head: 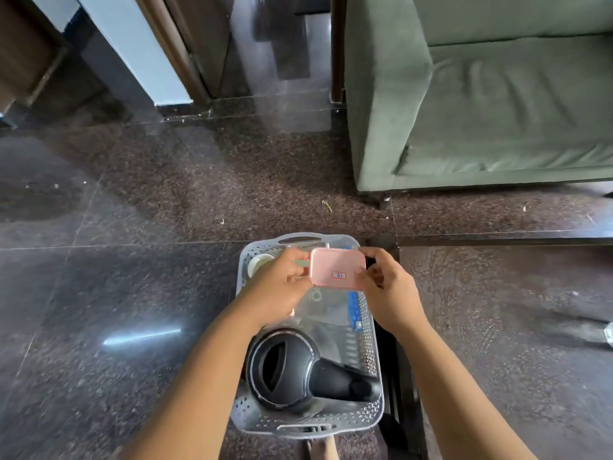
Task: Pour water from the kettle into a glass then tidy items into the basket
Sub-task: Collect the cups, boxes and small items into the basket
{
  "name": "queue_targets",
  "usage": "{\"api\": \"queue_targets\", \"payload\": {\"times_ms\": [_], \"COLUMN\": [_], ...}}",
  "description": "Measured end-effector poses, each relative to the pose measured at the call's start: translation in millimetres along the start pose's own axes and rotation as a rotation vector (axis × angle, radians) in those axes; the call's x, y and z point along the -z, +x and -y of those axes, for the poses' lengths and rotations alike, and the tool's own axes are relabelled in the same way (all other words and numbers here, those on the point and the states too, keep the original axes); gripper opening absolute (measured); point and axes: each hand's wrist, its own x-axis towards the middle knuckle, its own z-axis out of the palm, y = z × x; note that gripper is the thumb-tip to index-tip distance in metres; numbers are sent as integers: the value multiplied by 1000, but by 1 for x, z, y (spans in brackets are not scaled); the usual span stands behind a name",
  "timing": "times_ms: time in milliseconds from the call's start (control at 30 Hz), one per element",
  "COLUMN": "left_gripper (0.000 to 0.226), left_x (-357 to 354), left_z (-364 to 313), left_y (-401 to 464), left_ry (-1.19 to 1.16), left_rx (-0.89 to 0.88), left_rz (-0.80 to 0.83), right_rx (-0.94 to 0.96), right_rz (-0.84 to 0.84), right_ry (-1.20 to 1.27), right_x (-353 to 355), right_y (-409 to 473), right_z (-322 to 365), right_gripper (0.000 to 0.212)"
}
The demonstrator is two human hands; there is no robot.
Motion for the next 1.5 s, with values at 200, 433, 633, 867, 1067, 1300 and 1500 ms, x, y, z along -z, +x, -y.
{"api": "queue_targets", "payload": {"times_ms": [200, 433, 633, 867, 1067, 1300, 1500], "left_gripper": [46, 29, 25, 13, 24, 63, 62], "left_x": [-17, -28, -32, -36, -31, -10, -24], "left_z": [31, 43, 43, 50, 43, -21, -78], "left_y": [30, 57, 63, 68, 62, 42, -38], "left_ry": [31, 211, 190, 106, 53, 508, 589], "left_rx": [106, 199, 306, 388, 372, 41, -336], "left_rz": [363, 499, 553, 602, 678, 542, -51], "right_rx": [-11, -49, -47, 142, 146, 78, 14], "right_rz": [25, 64, 132, 170, 204, -112, -132], "right_ry": [-430, -693, -781, -864, -882, -526, -529], "right_x": [-20, -39, -53, -44, -43, 6, 79], "right_y": [-8, -15, -13, -8, -4, -15, -45], "right_z": [-32, -47, -52, -68, -64, -14, 39], "right_gripper": [24, 18, 22, 20, 24, 31, 38]}}
